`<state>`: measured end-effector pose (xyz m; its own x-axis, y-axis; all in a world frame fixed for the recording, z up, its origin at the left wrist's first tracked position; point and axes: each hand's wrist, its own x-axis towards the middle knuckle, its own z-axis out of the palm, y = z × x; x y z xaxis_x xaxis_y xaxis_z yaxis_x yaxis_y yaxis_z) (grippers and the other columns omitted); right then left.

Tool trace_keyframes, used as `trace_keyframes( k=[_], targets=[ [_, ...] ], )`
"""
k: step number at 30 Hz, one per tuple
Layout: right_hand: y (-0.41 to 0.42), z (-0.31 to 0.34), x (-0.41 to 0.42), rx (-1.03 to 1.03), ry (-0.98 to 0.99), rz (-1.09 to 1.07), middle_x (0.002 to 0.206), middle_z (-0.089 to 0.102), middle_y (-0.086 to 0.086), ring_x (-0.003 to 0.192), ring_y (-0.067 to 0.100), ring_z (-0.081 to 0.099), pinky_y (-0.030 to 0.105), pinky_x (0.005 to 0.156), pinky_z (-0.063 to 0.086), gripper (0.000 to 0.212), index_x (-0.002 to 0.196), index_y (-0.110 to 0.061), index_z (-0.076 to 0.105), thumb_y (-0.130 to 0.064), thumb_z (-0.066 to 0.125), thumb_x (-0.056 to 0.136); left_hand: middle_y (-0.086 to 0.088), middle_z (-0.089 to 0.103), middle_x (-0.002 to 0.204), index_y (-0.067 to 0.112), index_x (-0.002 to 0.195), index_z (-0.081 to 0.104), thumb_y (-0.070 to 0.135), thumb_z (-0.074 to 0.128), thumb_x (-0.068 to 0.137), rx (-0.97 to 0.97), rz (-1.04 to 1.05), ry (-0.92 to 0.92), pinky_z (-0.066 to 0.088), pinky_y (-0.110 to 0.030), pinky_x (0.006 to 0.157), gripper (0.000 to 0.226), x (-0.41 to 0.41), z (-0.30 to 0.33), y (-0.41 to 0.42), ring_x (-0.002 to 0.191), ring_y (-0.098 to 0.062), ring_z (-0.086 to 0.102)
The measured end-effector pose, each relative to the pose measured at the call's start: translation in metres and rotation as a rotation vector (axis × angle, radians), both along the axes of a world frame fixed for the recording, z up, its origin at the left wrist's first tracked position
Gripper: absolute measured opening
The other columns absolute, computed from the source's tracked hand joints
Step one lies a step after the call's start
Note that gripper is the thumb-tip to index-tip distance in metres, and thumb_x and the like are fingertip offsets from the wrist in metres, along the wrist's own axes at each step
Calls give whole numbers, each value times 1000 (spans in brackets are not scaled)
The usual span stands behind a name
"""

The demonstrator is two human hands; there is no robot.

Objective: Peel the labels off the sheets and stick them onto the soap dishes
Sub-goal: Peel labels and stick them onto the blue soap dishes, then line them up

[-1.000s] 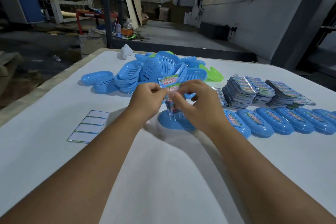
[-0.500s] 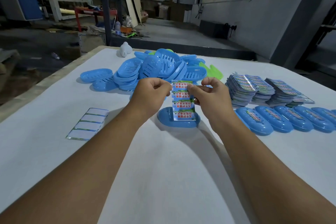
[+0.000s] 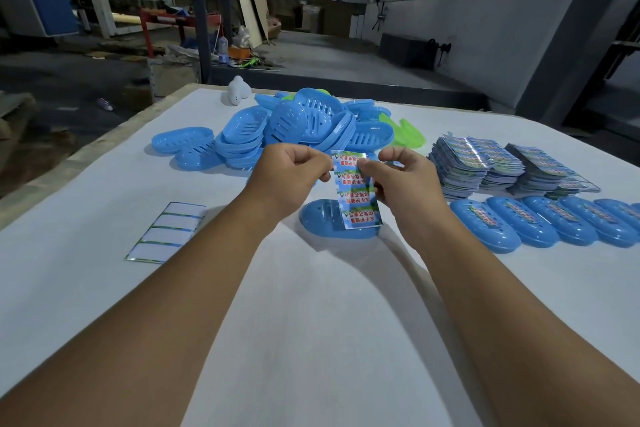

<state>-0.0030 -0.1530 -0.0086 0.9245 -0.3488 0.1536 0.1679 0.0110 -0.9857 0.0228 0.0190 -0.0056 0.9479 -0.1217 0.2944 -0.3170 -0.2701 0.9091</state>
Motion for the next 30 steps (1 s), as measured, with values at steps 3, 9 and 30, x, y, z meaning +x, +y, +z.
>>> trace_keyframes(
  k=[3,9,30],
  targets=[
    [1,-3,1,-257,-51,-81,76,71,-8,66,3,65,23,61,52,17,79,-22,65,-17,80,85,9,69,63,20,65,70,27,66,91,10,-9,-8,50,-24,60,27,-1,-1,-2,59,-2,54],
    [10,1,-13,-574,-142,-67,71,74,-14,66,2,68,21,59,55,14,73,-33,76,-40,74,85,6,71,68,17,79,75,21,67,93,-27,-51,-41,53,-19,69,17,-4,-2,-4,65,-4,61],
    [17,1,-15,-769,-121,-144,59,65,11,65,31,62,37,57,51,33,63,-8,71,-36,56,69,1,74,78,13,88,76,16,67,93,144,-50,-165,58,-39,81,11,-8,-8,-12,80,-18,70]
  ],
)
